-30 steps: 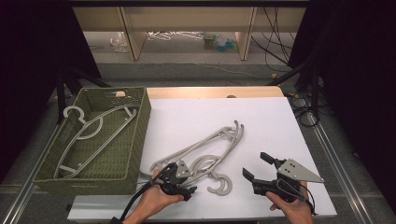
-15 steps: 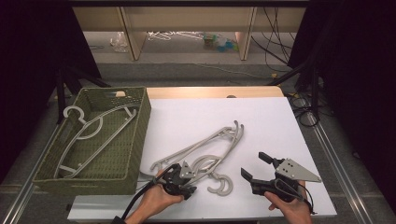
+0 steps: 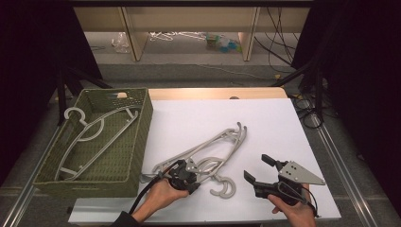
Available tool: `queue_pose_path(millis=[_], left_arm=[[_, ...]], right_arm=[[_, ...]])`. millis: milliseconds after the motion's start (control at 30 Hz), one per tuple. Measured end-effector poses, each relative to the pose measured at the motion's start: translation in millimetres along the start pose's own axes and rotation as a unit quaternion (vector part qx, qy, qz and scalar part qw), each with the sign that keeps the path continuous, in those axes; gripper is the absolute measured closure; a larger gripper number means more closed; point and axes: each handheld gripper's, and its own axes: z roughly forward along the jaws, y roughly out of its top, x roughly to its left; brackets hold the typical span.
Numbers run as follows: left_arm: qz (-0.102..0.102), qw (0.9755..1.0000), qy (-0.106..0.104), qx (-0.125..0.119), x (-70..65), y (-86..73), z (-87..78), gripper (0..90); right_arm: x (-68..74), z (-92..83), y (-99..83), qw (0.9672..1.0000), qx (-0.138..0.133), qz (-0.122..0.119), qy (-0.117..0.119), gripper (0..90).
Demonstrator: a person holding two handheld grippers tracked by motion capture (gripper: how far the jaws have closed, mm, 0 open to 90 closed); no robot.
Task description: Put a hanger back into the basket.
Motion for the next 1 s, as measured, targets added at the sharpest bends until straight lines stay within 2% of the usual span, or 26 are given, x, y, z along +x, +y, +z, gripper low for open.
queue_pose_path(millis=[33, 67, 167, 200, 300, 367, 400, 433, 500, 533, 567, 600, 667, 700, 733, 767, 800, 933, 967, 1000], left_arm=[[-0.001, 1.0000, 0.000, 0.000, -0.3, 0.1, -0.1, 77.4], [0.002, 1.0000, 0.001, 0.000, -0.8, 0.3, -0.3, 77.7], [0.003, 1.0000, -0.006, -0.001, -2.3, 0.8, -1.7, 78.6], [0.005, 0.9999, -0.010, -0.005, -4.4, 2.0, -4.4, 78.9], [0.017, 0.9996, -0.012, -0.019, -4.2, 6.1, -14.7, 79.5], [0.013, 0.9996, -0.017, -0.020, -3.6, 6.6, -17.4, 79.6], [0.010, 0.9993, -0.014, -0.033, -2.0, 7.1, -21.9, 79.7], [0.015, 0.9991, -0.016, -0.036, 1.9, 7.0, -27.1, 79.7], [0.009, 0.9988, -0.022, -0.043, 5.1, 6.4, -31.1, 79.9], [-0.010, 0.9978, -0.030, -0.059, 8.9, 5.5, -35.8, 80.0], [-0.015, 0.9974, -0.034, -0.062, 11.6, 5.1, -38.0, 80.1], [-0.020, 0.9968, -0.036, -0.068, 14.3, 4.3, -39.7, 80.2], [-0.061, 0.9924, -0.040, -0.099, 14.9, 2.8, -40.1, 80.3], [-0.066, 0.9912, -0.046, -0.105, 18.3, 1.9, -42.4, 80.4], [-0.065, 0.9912, -0.048, -0.104, 21.1, 1.0, -44.3, 80.8], [-0.081, 0.9886, -0.048, -0.118, 21.3, 0.2, -46.2, 81.0], [-0.079, 0.9887, -0.048, -0.118, 23.2, -0.5, -48.8, 81.1], [-0.096, 0.9843, -0.057, -0.137, 28.4, -2.8, -56.0, 81.2], [-0.096, 0.9843, -0.057, -0.137, 28.4, -2.8, -56.0, 81.2], [-0.106, 0.9822, -0.057, -0.144, 29.9, -3.4, -59.1, 81.2]], right_arm=[[1.7, -0.7, 0.2, 0.9999, 0.005, 0.010, 0.001, 17.2], [0.3, 0.2, 0.4, 1.0000, -0.004, -0.002, 0.000, 17.2], [0.2, -0.5, 0.5, 1.0000, 0.000, -0.003, 0.000, 17.2], [1.0, -0.7, 0.5, 0.9999, 0.004, 0.006, 0.007, 17.2], [0.3, -1.3, 0.6, 1.0000, 0.006, 0.007, 0.004, 17.2], [0.7, -1.8, 0.4, 0.9999, 0.008, 0.011, 0.003, 17.2], [0.1, -2.1, 0.6, 1.0000, 0.003, 0.009, 0.002, 17.2], [-1.5, -1.5, 0.9, 1.0000, -0.005, -0.002, 0.000, 17.2], [-1.6, -1.9, 1.1, 1.0000, -0.004, -0.002, -0.002, 17.2], [-0.2, -3.0, 1.0, 0.9999, 0.000, 0.013, 0.002, 17.2], [-2.1, -2.9, 1.2, 1.0000, -0.007, -0.001, -0.005, 17.2], [-2.1, -2.8, 1.4, 0.9999, -0.011, 0.001, -0.008, 17.2], [-2.8, -2.7, 1.5, 0.9999, -0.013, 0.000, -0.006, 17.2], [-2.9, -2.7, 1.3, 0.9999, -0.013, 0.000, -0.005, 17.2], [-2.9, -2.9, 1.2, 0.9999, -0.013, 0.000, -0.005, 17.2], [-3.0, -2.9, 1.2, 0.9999, -0.013, -0.001, -0.005, 17.2], [-2.9, -2.6, 1.3, 0.9999, -0.013, 0.001, -0.005, 17.2], [-2.2, -2.4, 0.8, 1.0000, -0.008, 0.001, -0.003, 17.2], [-2.2, -2.4, 0.8, 1.0000, -0.008, 0.001, -0.003, 17.2], [-0.4, -2.6, 1.0, 0.9999, 0.001, 0.014, 0.003, 17.2]])
